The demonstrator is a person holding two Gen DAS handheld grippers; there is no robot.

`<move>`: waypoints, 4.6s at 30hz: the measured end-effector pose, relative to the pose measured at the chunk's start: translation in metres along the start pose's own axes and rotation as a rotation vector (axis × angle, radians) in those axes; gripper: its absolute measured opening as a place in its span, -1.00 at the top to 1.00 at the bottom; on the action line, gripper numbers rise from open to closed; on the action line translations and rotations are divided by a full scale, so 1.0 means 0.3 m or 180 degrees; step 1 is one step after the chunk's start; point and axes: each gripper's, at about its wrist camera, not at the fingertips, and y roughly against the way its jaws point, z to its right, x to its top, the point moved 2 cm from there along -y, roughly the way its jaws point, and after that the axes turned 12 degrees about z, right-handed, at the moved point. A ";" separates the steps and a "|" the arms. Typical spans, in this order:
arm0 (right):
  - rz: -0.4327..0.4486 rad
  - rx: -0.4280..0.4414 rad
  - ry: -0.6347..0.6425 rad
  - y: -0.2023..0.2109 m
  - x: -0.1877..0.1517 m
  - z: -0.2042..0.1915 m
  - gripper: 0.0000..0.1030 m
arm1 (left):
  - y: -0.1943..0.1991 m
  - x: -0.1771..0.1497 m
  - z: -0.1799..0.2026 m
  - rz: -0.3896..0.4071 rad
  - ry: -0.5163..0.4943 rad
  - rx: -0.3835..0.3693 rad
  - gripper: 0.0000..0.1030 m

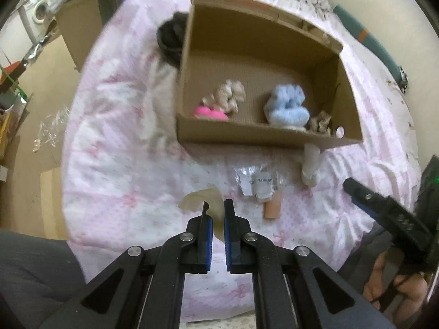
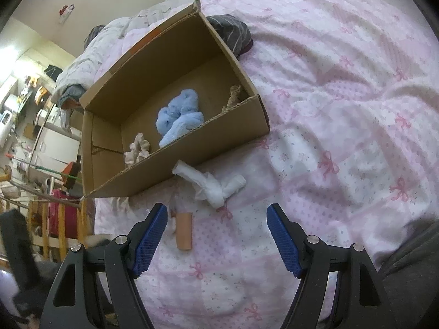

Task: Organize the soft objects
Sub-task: 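Grasp the beige translucent piece with the left tool while the right tool grasps the tan cylinder, then carry both items into the box and open both tools to release them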

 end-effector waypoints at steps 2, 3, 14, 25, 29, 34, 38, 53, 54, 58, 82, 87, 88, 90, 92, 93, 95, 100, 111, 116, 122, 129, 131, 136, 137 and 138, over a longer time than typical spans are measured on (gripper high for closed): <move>-0.0002 -0.0022 0.0049 0.000 -0.004 -0.006 -0.54 | 0.028 0.020 -0.016 0.0037 0.0036 0.0006 0.87; -0.0001 -0.0026 0.0071 0.000 -0.005 -0.009 -0.54 | 0.037 0.026 -0.020 0.0038 0.0058 -0.0001 0.87; -0.0377 0.0318 0.0332 -0.052 -0.063 -0.078 -0.54 | 0.024 0.018 -0.075 0.0140 0.0126 0.0133 0.87; -0.0541 0.0041 0.0666 -0.127 -0.101 -0.103 -0.53 | 0.023 0.015 -0.082 0.0292 0.0298 0.0191 0.87; -0.0639 -0.0028 0.0834 -0.178 -0.122 -0.126 -0.36 | 0.022 0.022 -0.096 0.0285 0.0400 0.0140 0.87; -0.0725 -0.0076 0.1237 -0.238 -0.174 -0.192 -0.14 | 0.014 0.022 -0.101 0.0235 0.0501 0.0009 0.87; -0.0720 0.0002 0.1414 -0.278 -0.193 -0.239 0.19 | 0.008 0.022 -0.107 0.0198 0.0573 -0.0067 0.87; -0.0700 0.0286 0.1224 -0.154 -0.182 -0.252 0.84 | 0.002 0.010 -0.100 0.0152 0.0545 -0.0087 0.87; -0.0677 0.0285 0.1229 -0.136 -0.181 -0.256 0.84 | 0.000 0.009 -0.102 0.0146 0.0543 -0.0065 0.87; -0.0583 0.0440 0.1133 -0.058 -0.167 -0.243 0.84 | -0.001 0.009 -0.106 0.0155 0.0533 -0.0023 0.87; 0.0313 0.0893 0.0513 0.147 -0.025 -0.192 0.84 | 0.059 0.035 -0.067 0.0458 0.0152 0.0260 0.87; 0.0456 0.0889 0.0434 0.173 0.028 -0.172 0.84 | 0.105 0.103 -0.025 0.0665 0.0051 0.0223 0.87; 0.0466 0.0904 0.0407 0.176 0.040 -0.171 0.84 | 0.109 0.117 -0.019 0.0691 0.0047 0.0213 0.87; 0.0468 0.1012 0.0358 0.181 0.070 -0.176 0.84 | 0.124 0.166 0.005 0.0795 0.0006 0.0193 0.87; 0.0513 0.1024 0.0413 0.188 0.109 -0.191 0.84 | 0.132 0.214 0.030 0.0876 -0.0052 0.0175 0.87; 0.0535 0.1022 0.0464 0.190 0.130 -0.203 0.84 | 0.133 0.234 0.041 0.0900 -0.0078 0.0167 0.87; 0.0610 0.1021 0.0533 0.196 0.170 -0.223 0.84 | 0.137 0.283 0.065 0.0971 -0.0126 0.0149 0.87; 0.0709 0.0970 0.0739 0.168 0.262 -0.265 0.84 | 0.112 0.372 0.121 0.1066 -0.0310 0.0144 0.87; 0.0709 0.0668 0.0851 -0.009 0.349 -0.238 0.84 | -0.093 0.438 0.168 0.0939 -0.0476 0.0093 0.87; 0.0530 0.0478 0.0771 -0.094 0.301 -0.181 0.84 | -0.207 0.421 0.133 0.0798 -0.0406 0.0110 0.87; 0.0429 0.0307 0.0887 -0.147 0.287 -0.167 0.84 | -0.242 0.409 0.140 0.0749 -0.0391 0.0102 0.85; 0.0396 0.0213 0.1013 -0.177 0.268 -0.191 0.83 | -0.251 0.391 0.136 0.0695 -0.0417 0.0102 0.85; 0.0373 0.0188 0.1055 -0.183 0.264 -0.195 0.83 | -0.251 0.387 0.137 0.0687 -0.0435 0.0111 0.85; 0.0335 0.0158 0.1041 -0.192 0.265 -0.188 0.83 | -0.250 0.383 0.145 0.0707 -0.0518 0.0179 0.84; 0.0334 0.0154 0.1036 -0.192 0.265 -0.186 0.83 | -0.252 0.382 0.146 0.0696 -0.0531 0.0178 0.83; 0.0332 0.0152 0.1028 -0.194 0.268 -0.189 0.83 | -0.254 0.382 0.146 0.0688 -0.0539 0.0180 0.81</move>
